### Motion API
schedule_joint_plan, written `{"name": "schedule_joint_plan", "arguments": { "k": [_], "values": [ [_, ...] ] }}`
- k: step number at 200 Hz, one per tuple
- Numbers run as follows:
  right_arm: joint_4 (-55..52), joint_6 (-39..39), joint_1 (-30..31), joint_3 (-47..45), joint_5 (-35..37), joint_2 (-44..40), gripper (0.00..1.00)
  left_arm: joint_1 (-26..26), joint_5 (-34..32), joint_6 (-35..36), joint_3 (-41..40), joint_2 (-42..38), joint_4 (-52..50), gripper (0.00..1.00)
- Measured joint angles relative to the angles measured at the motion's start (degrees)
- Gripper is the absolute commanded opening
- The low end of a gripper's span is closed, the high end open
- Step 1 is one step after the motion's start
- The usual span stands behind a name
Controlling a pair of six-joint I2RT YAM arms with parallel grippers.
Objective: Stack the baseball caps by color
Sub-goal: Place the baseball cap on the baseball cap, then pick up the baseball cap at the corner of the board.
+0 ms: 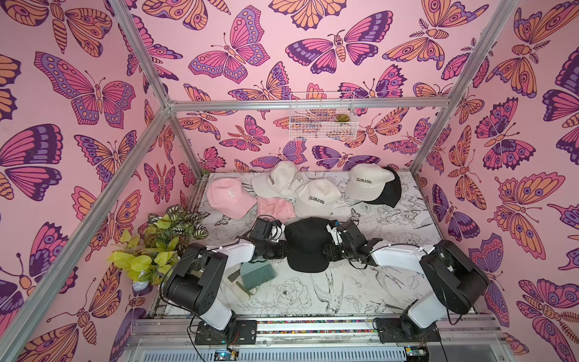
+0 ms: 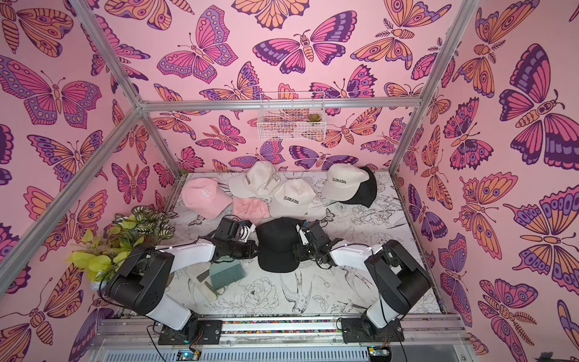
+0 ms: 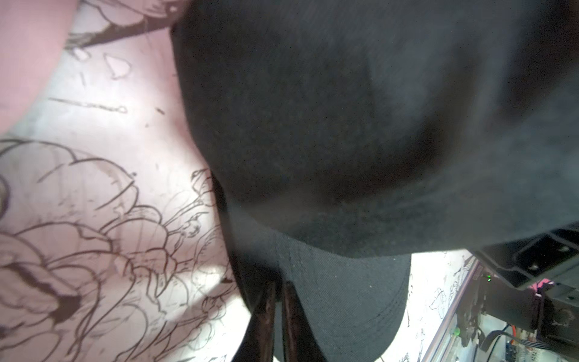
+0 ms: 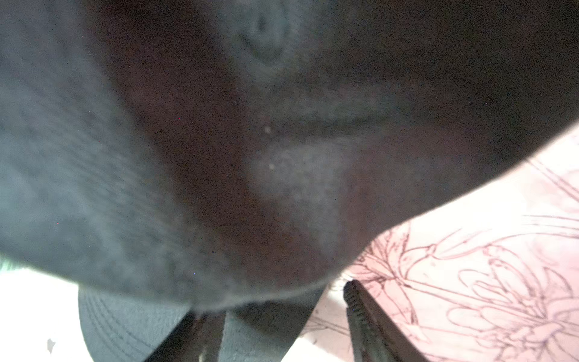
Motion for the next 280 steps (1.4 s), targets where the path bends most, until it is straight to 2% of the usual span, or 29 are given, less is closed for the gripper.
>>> {"name": "schedule_joint_plan", "arguments": {
  "k": [49,70,102,122,141,164,176,196,243,280],
  "values": [
    [0.7,2.8,0.1,0.0,2.1,0.2,0.56,-0.5,0.0,-1.0,1.7,1.8,0.7,0.18],
    [0.6,3.9,0.1,-0.1,3.3,-0.4,0.63,-0.5,-0.2,-1.5,2.3,2.5,1.0,0.18],
    [0.2,4.7,0.1,-0.5,4.3,-2.6,0.65,-0.6,-1.1,-2.1,2.5,3.8,0.7,0.18],
    [0.1,5.0,-0.2,-0.5,4.3,-3.5,0.71,-0.8,-1.4,-2.9,2.6,4.1,0.7,0.29],
    [0.1,5.1,-1.8,-0.5,3.6,-5.3,0.79,-1.1,-1.5,-3.9,2.9,3.9,0.7,0.35],
    [0.4,5.3,-6.5,-0.5,2.1,-9.1,0.91,-1.2,-1.5,-4.9,3.7,3.9,-0.4,0.38],
    [0.9,5.5,-9.1,-0.5,1.7,-11.2,0.93,-1.1,-1.8,-5.5,4.1,3.8,-0.8,0.4],
    [2.5,6.3,-14.8,-0.5,1.1,-14.2,1.0,-0.9,-2.2,-6.5,4.4,3.4,-1.4,0.49],
    [5.9,10.1,-32.3,-0.3,-0.3,-13.8,0.99,-0.6,-6.4,-10.3,4.4,-1.3,-2.0,0.75],
    [5.5,11.8,-45.0,6.1,-4.9,-4.4,0.99,-0.4,-10.8,-14.6,4.2,-6.3,-1.0,0.91]
  ]
}}
